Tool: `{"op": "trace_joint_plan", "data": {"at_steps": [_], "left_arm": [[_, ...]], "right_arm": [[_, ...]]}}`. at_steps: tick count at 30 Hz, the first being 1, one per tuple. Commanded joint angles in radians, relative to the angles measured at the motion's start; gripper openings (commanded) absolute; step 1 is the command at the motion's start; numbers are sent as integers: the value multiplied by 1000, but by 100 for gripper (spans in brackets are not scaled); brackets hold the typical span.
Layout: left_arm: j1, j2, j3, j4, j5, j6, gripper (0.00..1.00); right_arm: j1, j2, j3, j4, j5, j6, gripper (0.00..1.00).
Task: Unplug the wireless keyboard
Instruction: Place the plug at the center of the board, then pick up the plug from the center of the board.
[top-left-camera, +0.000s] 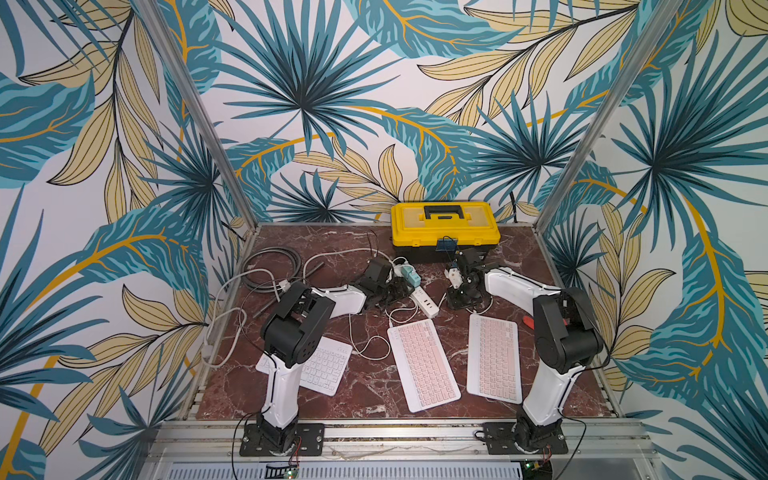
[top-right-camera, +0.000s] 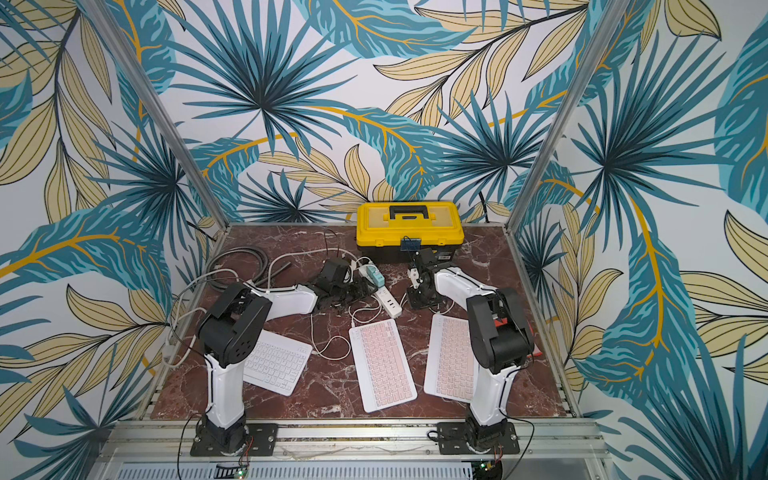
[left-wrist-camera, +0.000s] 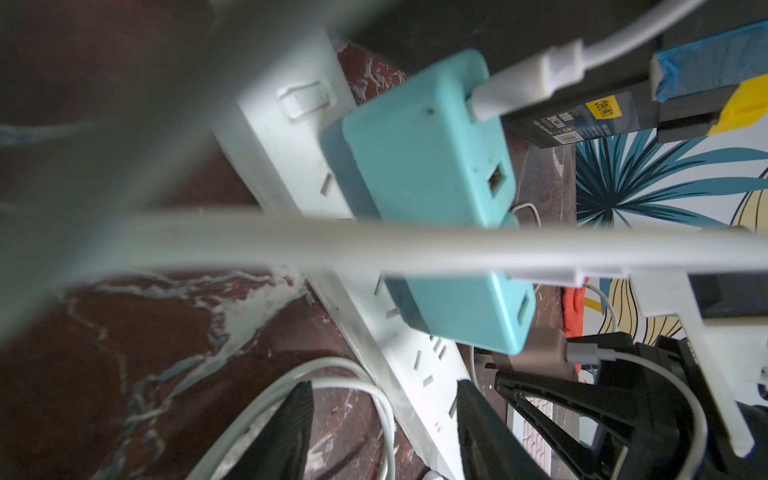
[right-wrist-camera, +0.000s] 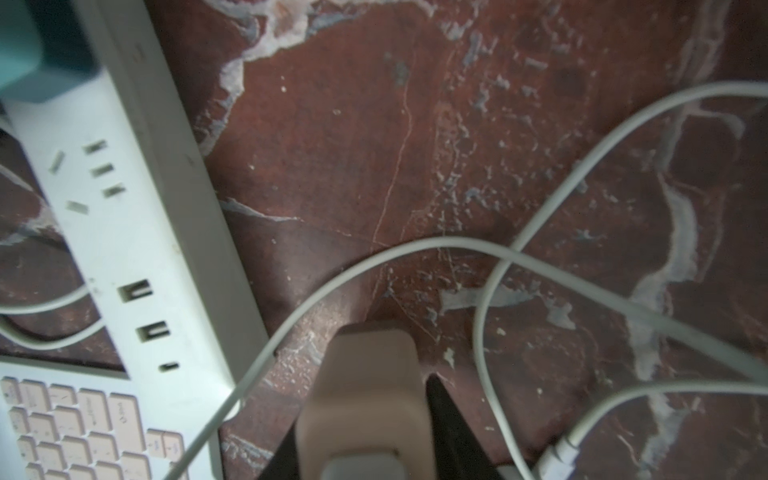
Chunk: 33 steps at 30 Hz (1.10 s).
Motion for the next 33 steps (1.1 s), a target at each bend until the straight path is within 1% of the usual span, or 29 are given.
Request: {"op": "trace_joint_plan", "data": {"at_steps": [1, 7, 11, 17, 20, 27, 31, 33], "left_arm": [[-5, 16, 20, -4, 13, 3, 57], [-5, 19, 16, -4, 15, 4, 57], [-5, 22, 15, -4, 19, 3, 57], [-4, 23, 10, -4, 21, -3, 58], [-4, 25, 12, -5, 23, -8, 58], [-4, 22, 11, -4, 25, -8, 58], [-3, 22, 9, -5, 27, -9, 58], [-4, 21, 7, -5, 26, -11, 58]], "right_arm": [[-3, -3, -18, -37, 15, 14, 47], [-18, -31, -16, -8, -2, 26, 51], [-33, -25, 1, -3, -34, -8, 56], [-42, -40, 42, -48, -166, -147, 55], [-43, -38, 67, -77, -210, -191, 55], [-48, 21, 152, -142, -238, -276, 52], [-54, 91, 236, -202, -248, -338, 50], [-57, 121, 268, -225, -273, -360, 50]]}}
